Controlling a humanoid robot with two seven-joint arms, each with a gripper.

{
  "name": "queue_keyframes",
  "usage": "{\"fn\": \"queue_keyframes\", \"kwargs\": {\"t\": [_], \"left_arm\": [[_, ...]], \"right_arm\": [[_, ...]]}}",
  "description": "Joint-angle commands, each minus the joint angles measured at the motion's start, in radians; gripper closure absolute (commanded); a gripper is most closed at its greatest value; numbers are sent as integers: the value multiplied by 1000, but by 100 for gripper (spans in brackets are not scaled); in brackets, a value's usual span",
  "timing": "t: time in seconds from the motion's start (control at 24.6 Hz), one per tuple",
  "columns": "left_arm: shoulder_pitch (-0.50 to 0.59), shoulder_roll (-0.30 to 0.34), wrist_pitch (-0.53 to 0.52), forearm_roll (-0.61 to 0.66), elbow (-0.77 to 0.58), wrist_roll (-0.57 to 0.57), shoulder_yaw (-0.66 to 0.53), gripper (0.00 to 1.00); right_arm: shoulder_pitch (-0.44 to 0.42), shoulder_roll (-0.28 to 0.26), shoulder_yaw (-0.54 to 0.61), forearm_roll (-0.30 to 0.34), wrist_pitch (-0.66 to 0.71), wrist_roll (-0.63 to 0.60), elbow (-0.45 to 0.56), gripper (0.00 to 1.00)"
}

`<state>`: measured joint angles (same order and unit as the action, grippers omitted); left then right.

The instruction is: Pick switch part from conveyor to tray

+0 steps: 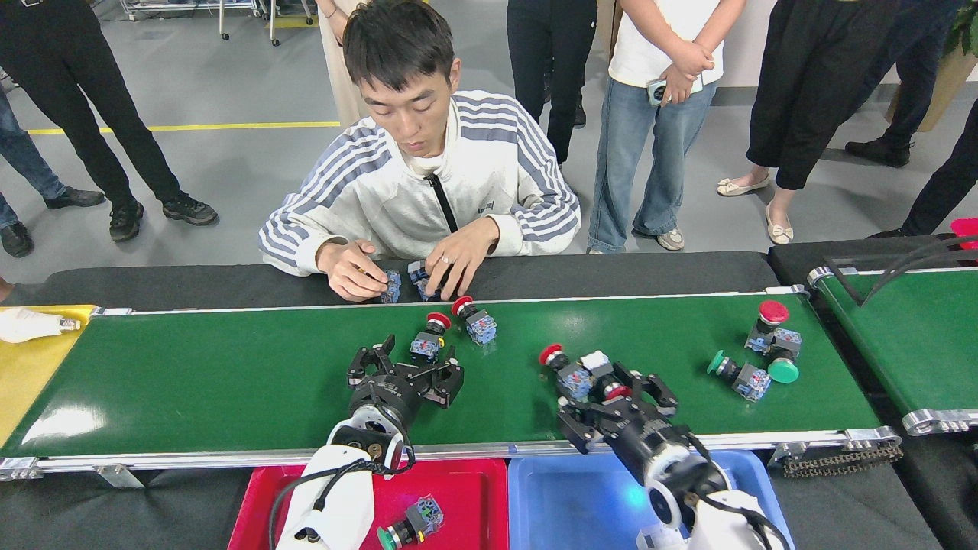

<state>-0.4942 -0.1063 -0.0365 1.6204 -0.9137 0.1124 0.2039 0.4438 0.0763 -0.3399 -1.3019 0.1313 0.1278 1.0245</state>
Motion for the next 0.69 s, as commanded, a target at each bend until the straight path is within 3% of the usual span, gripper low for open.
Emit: {"fn": "queue_keyframes", "kwargs": {"t": [0.0,0.08,0.16,0.2,0.32,0.41,0.49,0.65], "left_arm": [[-21,4,-3,-8,10,-8,-6,70],[-23,4,-3,-16,30,-10,-27,81],[-24,4,-3,-16,32,-19,-44,88],[-24,5,-2,-16,30,-28,-43,90],[-14,8,-9,-14,15,-48,-43,93],[17,10,-60,-13,-67,-48,-31,93],[120,50,-233,-13,-237,-45,-43,93],[382,226,-611,-40,-591,-39,-57,89]], "right_arm": [[49,25,-16,3,-42,-8,-55,6],[59,23,-28,1,-27,-5,-66,36],[62,10,-51,4,16,-4,-66,80],[62,5,-51,9,33,-2,-66,88],[59,3,-51,10,42,-4,-63,98],[50,5,-50,12,41,-5,-49,98],[30,-1,-47,12,41,-11,2,98],[-128,-63,-53,23,142,-11,261,98]]}}
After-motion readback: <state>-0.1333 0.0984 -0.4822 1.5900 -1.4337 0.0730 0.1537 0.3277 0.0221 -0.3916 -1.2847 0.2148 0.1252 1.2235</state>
